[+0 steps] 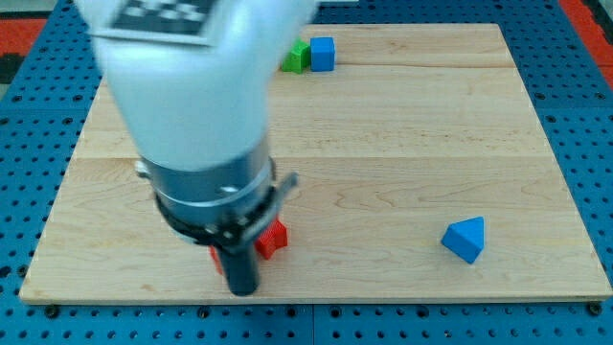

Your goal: Separate the red blocks

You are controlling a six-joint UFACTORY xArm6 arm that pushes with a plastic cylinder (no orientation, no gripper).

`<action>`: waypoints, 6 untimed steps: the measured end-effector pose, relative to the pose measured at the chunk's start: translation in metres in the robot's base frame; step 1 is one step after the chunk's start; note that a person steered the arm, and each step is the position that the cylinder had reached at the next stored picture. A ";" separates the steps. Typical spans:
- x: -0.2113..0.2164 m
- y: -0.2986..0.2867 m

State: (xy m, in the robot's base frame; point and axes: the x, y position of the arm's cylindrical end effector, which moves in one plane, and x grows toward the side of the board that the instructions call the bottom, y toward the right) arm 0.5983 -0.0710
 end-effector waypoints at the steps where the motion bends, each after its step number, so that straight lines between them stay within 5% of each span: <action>1: -0.040 -0.005; 2: -0.053 -0.014; 5: -0.067 0.110; 6: -0.079 0.086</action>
